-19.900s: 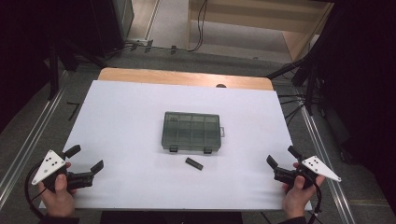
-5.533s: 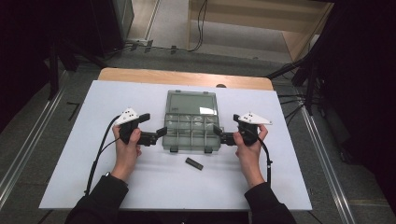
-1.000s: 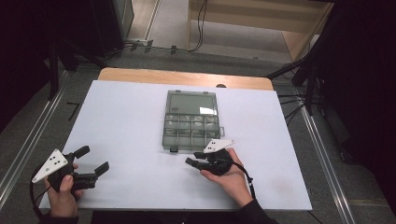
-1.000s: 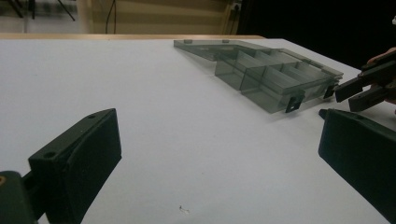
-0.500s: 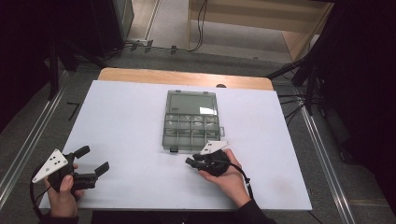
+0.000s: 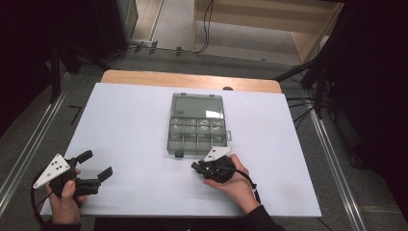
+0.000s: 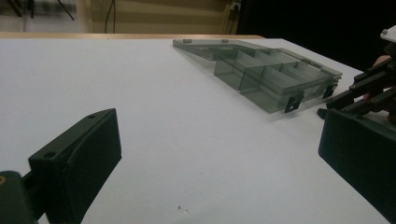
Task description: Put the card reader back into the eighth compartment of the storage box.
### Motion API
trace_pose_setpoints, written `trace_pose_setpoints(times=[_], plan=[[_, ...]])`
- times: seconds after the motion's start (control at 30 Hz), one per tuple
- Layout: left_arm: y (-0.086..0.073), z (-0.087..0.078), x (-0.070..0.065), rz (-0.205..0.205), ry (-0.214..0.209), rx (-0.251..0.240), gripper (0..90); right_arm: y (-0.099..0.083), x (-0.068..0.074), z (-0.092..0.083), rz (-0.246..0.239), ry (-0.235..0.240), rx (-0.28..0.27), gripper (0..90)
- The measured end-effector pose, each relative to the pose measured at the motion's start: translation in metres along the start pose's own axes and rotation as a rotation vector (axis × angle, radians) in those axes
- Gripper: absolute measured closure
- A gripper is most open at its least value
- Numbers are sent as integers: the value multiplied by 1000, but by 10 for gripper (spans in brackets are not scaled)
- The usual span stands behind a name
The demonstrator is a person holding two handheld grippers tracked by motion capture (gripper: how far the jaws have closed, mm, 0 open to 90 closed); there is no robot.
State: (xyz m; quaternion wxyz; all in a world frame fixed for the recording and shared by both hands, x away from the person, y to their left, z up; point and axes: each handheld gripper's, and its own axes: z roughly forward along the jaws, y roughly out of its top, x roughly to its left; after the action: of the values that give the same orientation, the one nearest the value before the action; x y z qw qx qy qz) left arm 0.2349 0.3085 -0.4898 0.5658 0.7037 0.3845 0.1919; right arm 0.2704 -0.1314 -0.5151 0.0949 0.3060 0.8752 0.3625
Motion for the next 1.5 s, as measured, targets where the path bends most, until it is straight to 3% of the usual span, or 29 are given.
trace_pose_setpoints(times=[0.17, 0.4, 0.87, 1.5], plan=[[0, 0, -1, -4, 0, 0, 0, -2, 0, 0, -20, -8, -9, 713], [0, 0, 0, 2, 0, 5, 0, -1, 1, 0, 6, -12, -11, 718], [0, -1, 1, -2, -3, -2, 0, -1, 0, -2, 9, 6, -30, 719], [0, 0, 0, -1, -6, -4, 0, 2, -8, -21, 32, 6, -90, 719]])
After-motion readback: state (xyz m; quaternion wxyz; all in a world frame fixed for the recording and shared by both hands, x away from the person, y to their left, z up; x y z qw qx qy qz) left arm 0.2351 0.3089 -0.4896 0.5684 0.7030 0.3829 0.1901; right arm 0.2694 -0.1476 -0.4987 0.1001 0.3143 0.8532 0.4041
